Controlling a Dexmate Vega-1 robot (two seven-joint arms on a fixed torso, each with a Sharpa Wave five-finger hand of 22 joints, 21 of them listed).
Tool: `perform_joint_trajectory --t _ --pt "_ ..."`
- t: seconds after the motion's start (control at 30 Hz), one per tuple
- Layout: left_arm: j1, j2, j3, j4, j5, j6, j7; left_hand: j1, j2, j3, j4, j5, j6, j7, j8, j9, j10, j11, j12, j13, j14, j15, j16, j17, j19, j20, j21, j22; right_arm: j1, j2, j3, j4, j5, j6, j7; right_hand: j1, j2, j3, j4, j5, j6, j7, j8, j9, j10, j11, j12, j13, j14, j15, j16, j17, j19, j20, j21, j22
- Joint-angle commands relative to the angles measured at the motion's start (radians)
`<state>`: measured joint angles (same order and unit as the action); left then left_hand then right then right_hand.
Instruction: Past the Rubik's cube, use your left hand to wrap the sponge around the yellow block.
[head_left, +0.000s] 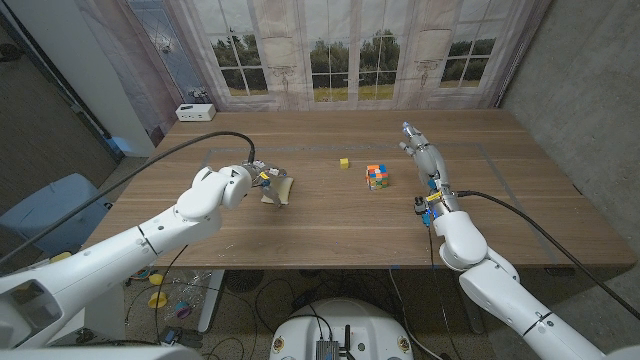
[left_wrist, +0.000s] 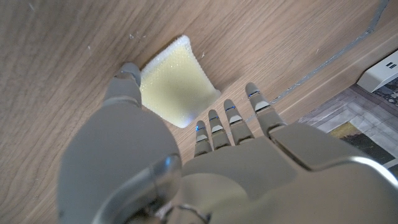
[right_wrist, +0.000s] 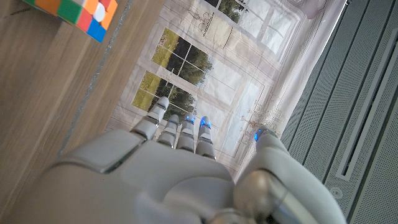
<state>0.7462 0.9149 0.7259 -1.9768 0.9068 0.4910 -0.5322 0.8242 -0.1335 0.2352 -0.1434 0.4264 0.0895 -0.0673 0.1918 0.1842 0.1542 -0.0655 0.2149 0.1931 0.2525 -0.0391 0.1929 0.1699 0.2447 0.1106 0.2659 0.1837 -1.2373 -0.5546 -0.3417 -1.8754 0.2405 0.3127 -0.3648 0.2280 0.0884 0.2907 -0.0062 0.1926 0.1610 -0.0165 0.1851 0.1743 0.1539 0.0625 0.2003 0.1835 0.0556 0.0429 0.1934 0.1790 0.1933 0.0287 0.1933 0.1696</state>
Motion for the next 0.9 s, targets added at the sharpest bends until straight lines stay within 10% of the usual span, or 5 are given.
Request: perform_joint_trajectory --t 0.03,0.57,0.9 --pt "-0.019 -0.018 0.023 0.037 0.026 -0.024 0.004 0.018 -0.002 -0.008 -0.001 0.01 0.013 0.005 0.002 0.002 0.015 -0.006 0.006 0.005 0.023 -0.057 0.008 0.002 0.015 -0.007 0.0 0.006 -0.006 0.002 0.0 -0.009 -0.011 -0.015 -0.01 -0.01 -0.001 0.001 -0.006 0.004 0.011 0.0 0.006 0.005 0.009 0.001 0.002 0.006 0.008 -0.001 0.006 0.005 0.005 0.003 0.006 0.004" --pt "-0.003 -0.03 0.03 0.073 0.06 -0.032 0.094 0.131 0.055 -0.049 0.014 0.054 0.299 -0.007 0.065 0.01 0.302 -0.074 0.072 0.009 0.313 -0.167 0.036 0.002 0.158 -0.079 0.034 0.011 0.012 -0.002 -0.008 -0.019 -0.028 -0.057 -0.02 -0.01 -0.001 0.002 -0.008 0.004 0.015 -0.004 0.006 0.005 0.014 -0.003 0.002 0.006 0.018 0.001 0.007 0.005 0.009 0.004 0.006 0.004" --pt "0.027 -0.03 0.021 0.08 0.097 -0.016 0.195 0.16 0.068 -0.05 0.012 0.057 0.31 -0.004 0.057 0.012 0.312 -0.076 0.064 0.009 0.328 -0.168 0.022 0.001 0.188 -0.086 0.044 0.013 0.015 -0.002 -0.01 -0.021 -0.031 -0.07 -0.028 -0.009 -0.002 0.002 -0.01 0.005 0.017 -0.004 0.006 0.005 0.015 -0.002 0.001 0.006 0.021 0.002 0.007 0.005 0.01 0.004 0.006 0.004"
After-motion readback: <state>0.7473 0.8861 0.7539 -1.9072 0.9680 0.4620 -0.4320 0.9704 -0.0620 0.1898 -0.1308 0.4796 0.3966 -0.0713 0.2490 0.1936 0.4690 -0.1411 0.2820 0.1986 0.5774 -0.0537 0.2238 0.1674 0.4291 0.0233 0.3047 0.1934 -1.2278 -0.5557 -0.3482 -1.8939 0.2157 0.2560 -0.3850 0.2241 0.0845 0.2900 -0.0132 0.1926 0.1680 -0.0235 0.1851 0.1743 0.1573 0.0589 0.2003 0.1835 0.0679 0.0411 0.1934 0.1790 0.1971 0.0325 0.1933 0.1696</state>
